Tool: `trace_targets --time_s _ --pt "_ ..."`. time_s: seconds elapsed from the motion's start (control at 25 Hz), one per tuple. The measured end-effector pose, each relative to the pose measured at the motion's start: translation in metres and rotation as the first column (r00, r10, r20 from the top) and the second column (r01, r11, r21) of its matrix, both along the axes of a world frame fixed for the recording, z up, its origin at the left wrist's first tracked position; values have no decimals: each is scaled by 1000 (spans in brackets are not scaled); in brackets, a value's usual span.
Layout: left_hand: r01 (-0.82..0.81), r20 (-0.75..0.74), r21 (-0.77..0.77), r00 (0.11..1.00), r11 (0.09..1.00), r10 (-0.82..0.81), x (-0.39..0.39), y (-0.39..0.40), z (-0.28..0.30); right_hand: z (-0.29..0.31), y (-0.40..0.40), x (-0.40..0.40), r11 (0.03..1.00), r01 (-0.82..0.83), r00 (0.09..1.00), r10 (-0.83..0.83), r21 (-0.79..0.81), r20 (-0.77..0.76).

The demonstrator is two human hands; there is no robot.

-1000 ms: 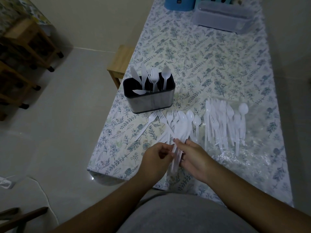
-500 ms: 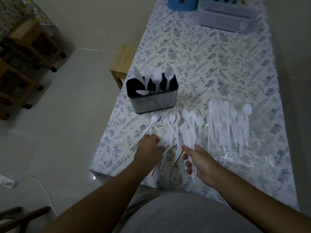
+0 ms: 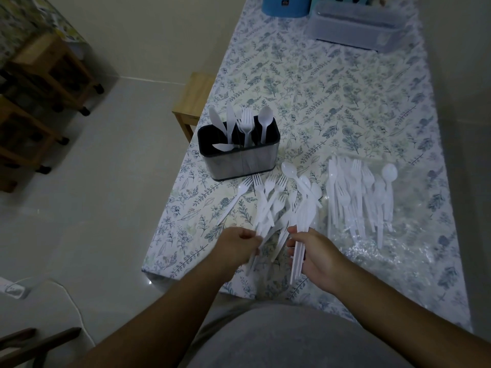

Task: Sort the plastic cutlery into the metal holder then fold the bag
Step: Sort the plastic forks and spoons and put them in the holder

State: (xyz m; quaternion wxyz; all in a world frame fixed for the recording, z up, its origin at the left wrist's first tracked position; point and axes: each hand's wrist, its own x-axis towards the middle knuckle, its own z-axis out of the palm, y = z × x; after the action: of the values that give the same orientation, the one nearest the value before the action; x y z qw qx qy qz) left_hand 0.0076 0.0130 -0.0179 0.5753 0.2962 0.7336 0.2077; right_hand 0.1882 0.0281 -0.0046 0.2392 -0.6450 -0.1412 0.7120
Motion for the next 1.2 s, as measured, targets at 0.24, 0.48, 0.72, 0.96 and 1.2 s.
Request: trace_targets --time_s 0.24,0.48,0.72,0.96,1.2 --pt "-100 375 -83 919 992 124 32 -20 5 21 -4 -5 1000 19 986 -18 7 -167" --pt "-155 289 40 947 987 137 36 -22 7 0 -9 5 995 42 999 -44 86 28" --pt "-187 176 133 971 973 163 41 -16 10 0 -6 10 934 -186 879 20 305 476" --pt "141 -34 306 990 942 -137 36 -17 10 -2 -14 6 957 -218 961 177 190 213" --pt "390 -525 154 811 908 -259 -8 -24 -22 -1 -14 9 995 -87 993 81 59 85"
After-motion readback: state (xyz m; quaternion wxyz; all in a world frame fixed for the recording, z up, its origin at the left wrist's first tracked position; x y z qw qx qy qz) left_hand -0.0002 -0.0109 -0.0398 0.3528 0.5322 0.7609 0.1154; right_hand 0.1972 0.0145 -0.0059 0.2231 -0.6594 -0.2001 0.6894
